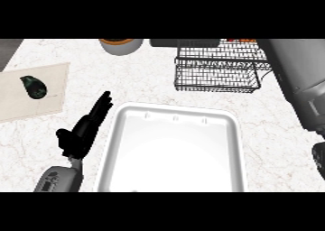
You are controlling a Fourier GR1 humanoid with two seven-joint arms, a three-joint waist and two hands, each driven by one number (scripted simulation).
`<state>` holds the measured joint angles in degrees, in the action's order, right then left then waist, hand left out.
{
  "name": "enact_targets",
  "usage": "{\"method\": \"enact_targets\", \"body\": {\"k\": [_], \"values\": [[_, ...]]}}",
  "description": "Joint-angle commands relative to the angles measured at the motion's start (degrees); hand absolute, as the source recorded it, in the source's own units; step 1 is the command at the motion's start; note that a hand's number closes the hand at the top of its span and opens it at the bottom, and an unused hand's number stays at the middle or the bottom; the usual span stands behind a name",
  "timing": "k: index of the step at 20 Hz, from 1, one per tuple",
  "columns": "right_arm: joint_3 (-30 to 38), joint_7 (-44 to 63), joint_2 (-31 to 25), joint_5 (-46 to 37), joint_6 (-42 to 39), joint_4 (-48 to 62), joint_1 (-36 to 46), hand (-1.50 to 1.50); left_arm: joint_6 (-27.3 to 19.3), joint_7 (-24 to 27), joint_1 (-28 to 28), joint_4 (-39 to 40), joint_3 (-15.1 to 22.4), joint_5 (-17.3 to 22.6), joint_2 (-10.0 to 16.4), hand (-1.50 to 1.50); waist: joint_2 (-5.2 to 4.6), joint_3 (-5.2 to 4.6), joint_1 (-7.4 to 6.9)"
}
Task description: Pick the cupcake from the tray and place it in the tiered basket
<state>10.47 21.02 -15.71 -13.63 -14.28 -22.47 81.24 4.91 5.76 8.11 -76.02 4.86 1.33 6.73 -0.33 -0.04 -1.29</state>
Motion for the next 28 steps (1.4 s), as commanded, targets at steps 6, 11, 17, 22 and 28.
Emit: {"method": "enact_targets", "body": {"k": [6,11,17,22,28], "values": [[6.70,4.29,-0.87,6.18,3.13,0.22,0.26,-1.50,0.19,0.85,-0.68,-0.12,-0.39,-0.56,0.00,0.00,0.10,0.03,0.41],[5.70,0.64,-6.04,1.55,15.74,-1.77,0.36,-1.50,0.60,-0.26,0.41,0.86,-0.64,-0.22,0.01,0.00,-0.20,-0.01,0.66],[8.65,-3.83,-14.65,0.29,25.71,-3.04,-3.34,-1.50,1.07,-1.41,0.75,-0.89,-1.23,0.78,0.22,0.00,-0.30,0.05,0.40],[16.94,-11.79,-24.46,8.24,17.16,-4.39,-10.20,-1.50,-0.91,0.81,-2.60,-0.97,0.55,-1.65,-1.36,0.00,0.03,0.14,1.34],[20.97,-17.66,-34.60,10.95,8.08,0.77,-16.59,-1.50,0.58,-1.44,-2.33,-3.84,0.04,-0.44,-0.36,0.00,-0.35,0.14,0.11]]}}
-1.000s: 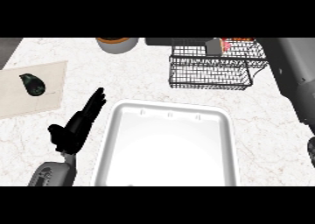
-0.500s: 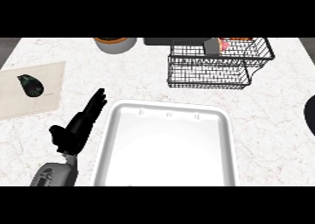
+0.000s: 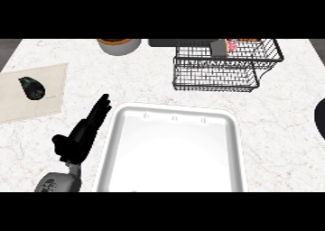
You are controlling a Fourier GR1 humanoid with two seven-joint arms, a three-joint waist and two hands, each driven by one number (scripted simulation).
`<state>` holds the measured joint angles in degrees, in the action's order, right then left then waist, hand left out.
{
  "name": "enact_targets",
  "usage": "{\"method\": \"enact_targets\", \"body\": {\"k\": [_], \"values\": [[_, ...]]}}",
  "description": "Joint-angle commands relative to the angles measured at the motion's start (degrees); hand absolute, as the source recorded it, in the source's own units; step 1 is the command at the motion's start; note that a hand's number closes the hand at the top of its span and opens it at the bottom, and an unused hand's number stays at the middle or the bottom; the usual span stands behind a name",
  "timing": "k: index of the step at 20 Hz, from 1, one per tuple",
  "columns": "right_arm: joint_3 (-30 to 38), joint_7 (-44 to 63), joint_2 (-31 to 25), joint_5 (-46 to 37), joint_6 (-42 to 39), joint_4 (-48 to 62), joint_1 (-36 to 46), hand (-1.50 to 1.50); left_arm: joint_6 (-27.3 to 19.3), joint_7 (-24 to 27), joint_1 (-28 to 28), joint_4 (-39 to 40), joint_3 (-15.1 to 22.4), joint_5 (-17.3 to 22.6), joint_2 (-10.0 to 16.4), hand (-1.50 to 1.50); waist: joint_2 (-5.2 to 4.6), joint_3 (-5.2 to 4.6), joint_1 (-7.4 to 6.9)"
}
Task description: Pick the cupcake from the tray and place it in the tiered basket
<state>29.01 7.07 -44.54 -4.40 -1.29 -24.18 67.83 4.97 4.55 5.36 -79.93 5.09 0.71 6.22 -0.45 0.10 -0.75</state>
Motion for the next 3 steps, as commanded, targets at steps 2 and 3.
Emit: {"method": "enact_targets", "body": {"k": [2,3], "values": [[3.78,-4.85,-9.82,3.04,-10.85,4.08,-6.19,-1.50,0.06,0.57,1.38,2.26,-0.41,-0.38,-0.14,0.00,-0.30,0.02,0.01],[4.05,-4.08,-13.60,3.08,-14.45,5.16,-6.20,-1.50,-0.54,-0.22,0.95,0.18,0.09,-0.77,-0.28,0.00,-0.39,0.08,-0.33]]}}
